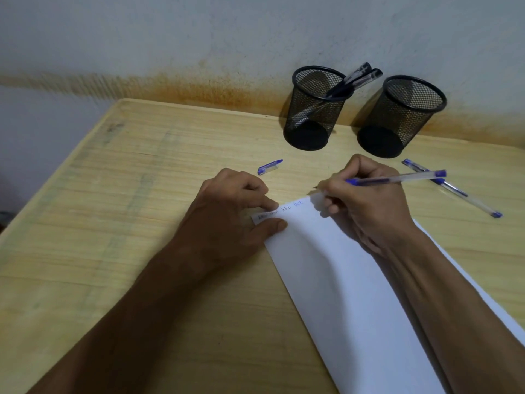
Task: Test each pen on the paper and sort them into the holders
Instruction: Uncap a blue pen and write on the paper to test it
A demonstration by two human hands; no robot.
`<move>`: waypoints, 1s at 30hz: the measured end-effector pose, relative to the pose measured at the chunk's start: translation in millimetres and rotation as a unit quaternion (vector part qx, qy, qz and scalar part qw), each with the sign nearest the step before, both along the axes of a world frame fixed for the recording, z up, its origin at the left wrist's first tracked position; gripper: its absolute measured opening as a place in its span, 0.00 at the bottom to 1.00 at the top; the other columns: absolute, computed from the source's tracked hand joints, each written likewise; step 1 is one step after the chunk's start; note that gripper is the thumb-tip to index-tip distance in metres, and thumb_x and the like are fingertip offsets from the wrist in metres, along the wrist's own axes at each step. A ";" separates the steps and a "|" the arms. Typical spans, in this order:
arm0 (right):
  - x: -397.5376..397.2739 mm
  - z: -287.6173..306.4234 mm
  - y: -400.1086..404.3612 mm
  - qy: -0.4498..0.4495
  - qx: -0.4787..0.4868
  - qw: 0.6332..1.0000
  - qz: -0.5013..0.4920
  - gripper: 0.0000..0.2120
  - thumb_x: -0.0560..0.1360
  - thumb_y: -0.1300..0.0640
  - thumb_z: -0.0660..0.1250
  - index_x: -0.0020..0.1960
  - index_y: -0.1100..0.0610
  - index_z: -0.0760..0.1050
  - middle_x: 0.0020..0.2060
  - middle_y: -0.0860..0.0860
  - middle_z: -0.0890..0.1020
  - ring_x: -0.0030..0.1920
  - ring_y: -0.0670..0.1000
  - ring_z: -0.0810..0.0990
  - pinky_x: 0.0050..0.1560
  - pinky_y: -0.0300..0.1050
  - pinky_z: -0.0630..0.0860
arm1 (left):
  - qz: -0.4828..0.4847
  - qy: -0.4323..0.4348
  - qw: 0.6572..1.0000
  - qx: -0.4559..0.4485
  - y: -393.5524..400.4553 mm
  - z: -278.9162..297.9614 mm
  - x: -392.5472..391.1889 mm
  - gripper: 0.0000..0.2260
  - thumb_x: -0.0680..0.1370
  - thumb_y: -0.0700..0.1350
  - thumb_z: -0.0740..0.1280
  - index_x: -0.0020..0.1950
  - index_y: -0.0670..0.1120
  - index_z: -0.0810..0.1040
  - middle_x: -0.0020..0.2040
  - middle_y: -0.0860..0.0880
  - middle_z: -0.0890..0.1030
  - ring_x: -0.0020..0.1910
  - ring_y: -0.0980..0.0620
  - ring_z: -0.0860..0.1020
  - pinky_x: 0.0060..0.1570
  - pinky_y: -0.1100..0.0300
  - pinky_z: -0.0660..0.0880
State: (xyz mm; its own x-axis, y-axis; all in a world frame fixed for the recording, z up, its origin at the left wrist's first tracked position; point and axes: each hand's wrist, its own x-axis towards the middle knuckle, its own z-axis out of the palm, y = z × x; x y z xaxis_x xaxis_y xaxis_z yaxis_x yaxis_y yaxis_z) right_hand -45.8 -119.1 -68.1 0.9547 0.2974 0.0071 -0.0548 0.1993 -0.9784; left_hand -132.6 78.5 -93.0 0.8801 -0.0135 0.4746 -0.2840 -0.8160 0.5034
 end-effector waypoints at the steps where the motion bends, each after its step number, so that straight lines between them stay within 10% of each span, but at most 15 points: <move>1: 0.0 2.7 -1.5 0.017 0.012 1.000 -0.015 0.15 0.72 0.80 0.64 0.35 0.64 0.69 0.24 0.62 0.75 0.22 0.53 0.72 0.25 0.40 0.71 | 0.000 -0.005 1.000 0.003 0.7 -0.6 0.1 0.17 0.69 0.61 0.70 0.46 0.49 0.86 0.48 0.52 0.83 0.49 0.49 0.79 0.46 0.47 0.76; 10: 5.5 5.8 -9.2 0.088 0.084 0.992 -0.039 0.12 0.74 0.73 0.70 0.38 0.60 0.73 0.28 0.57 0.78 0.26 0.49 0.73 0.25 0.36 0.73 | 0.118 0.005 0.987 -0.110 -7.4 11.6 2.0 0.10 0.72 0.49 0.75 0.52 0.49 0.84 0.50 0.55 0.82 0.50 0.59 0.80 0.49 0.69 0.75; 24: -0.4 -23.4 2.6 0.099 0.037 0.994 0.002 0.07 0.75 0.73 0.69 0.44 0.63 0.78 0.35 0.57 0.83 0.36 0.53 0.80 0.36 0.44 0.77 | 0.246 0.161 0.956 -0.017 -8.8 -30.7 40.5 0.10 0.78 0.54 0.67 0.54 0.53 0.85 0.54 0.49 0.80 0.58 0.45 0.74 0.56 0.47 0.71; 30: -12.6 24.9 -20.7 0.030 0.093 0.995 0.013 0.09 0.72 0.73 0.72 0.42 0.60 0.80 0.39 0.60 0.84 0.37 0.54 0.82 0.35 0.42 0.80 | 0.209 0.046 0.977 0.005 -37.6 41.9 22.0 0.09 0.79 0.47 0.65 0.46 0.47 0.84 0.47 0.48 0.81 0.49 0.45 0.76 0.47 0.48 0.73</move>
State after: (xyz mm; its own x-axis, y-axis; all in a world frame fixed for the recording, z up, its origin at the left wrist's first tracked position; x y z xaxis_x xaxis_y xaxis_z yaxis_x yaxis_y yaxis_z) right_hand -58.4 -139.7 -43.3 0.9473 0.3203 0.0066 -0.1201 0.3742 -0.9195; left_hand -110.6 40.9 -51.1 0.8487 0.3517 0.3949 0.1209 -0.8561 0.5024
